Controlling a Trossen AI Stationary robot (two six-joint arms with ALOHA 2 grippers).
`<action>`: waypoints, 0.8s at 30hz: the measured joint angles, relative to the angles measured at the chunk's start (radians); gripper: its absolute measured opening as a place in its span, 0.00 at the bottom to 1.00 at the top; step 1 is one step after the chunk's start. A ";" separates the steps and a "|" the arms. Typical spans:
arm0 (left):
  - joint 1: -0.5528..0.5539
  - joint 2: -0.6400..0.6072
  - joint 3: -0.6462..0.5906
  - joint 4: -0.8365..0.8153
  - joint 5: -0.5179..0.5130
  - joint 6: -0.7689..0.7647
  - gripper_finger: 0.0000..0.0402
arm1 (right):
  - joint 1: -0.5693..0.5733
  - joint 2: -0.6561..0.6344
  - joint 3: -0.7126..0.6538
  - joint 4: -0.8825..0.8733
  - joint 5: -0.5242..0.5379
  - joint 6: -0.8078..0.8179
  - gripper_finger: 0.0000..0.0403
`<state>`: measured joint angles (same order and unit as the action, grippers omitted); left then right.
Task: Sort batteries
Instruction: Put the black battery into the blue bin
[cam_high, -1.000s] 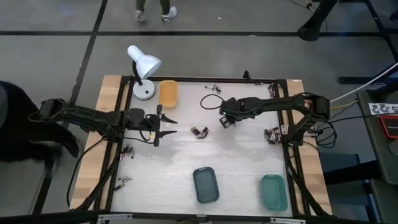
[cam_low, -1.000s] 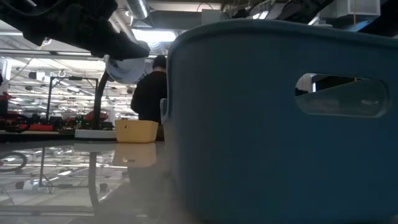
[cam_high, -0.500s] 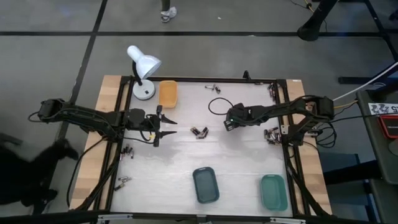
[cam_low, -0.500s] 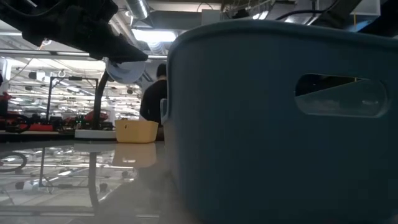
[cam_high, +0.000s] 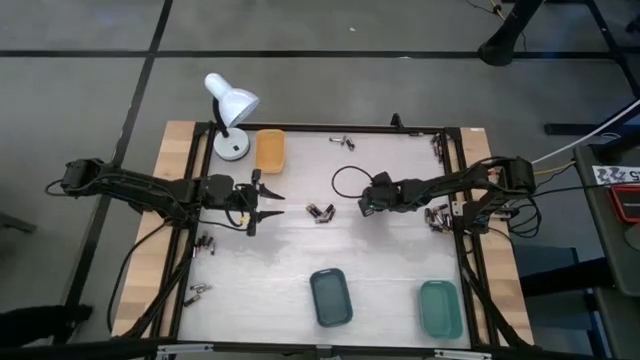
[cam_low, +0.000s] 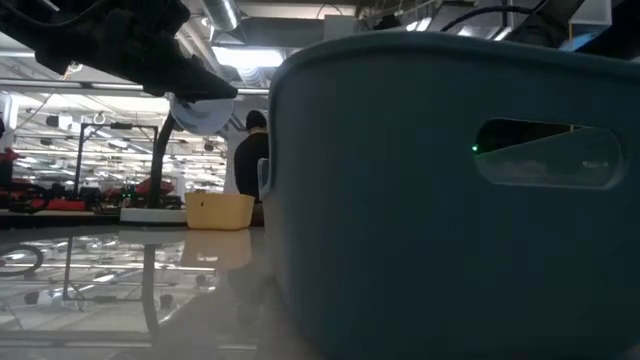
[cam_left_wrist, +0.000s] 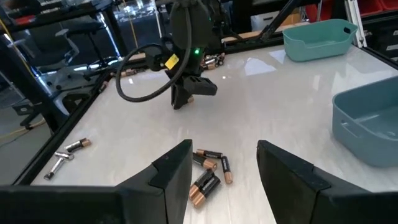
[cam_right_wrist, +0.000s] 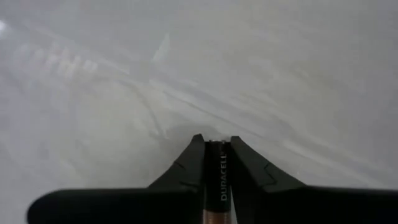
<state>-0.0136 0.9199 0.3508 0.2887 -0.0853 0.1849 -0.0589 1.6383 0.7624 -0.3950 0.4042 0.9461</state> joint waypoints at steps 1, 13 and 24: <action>0.001 0.000 0.000 -0.004 0.000 -0.005 0.42 | 0.000 -0.007 0.014 0.002 -0.027 -0.021 0.12; 0.002 0.000 0.000 -0.027 -0.004 0.001 0.42 | 0.101 -0.109 0.207 0.088 -0.230 -0.274 0.13; 0.002 0.000 0.000 -0.021 -0.005 -0.020 0.42 | 0.386 -0.018 0.216 0.433 -0.223 -0.351 0.13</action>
<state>-0.0116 0.9199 0.3511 0.2681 -0.0898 0.1645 0.3275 1.6202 0.9783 0.0384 0.1815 0.5946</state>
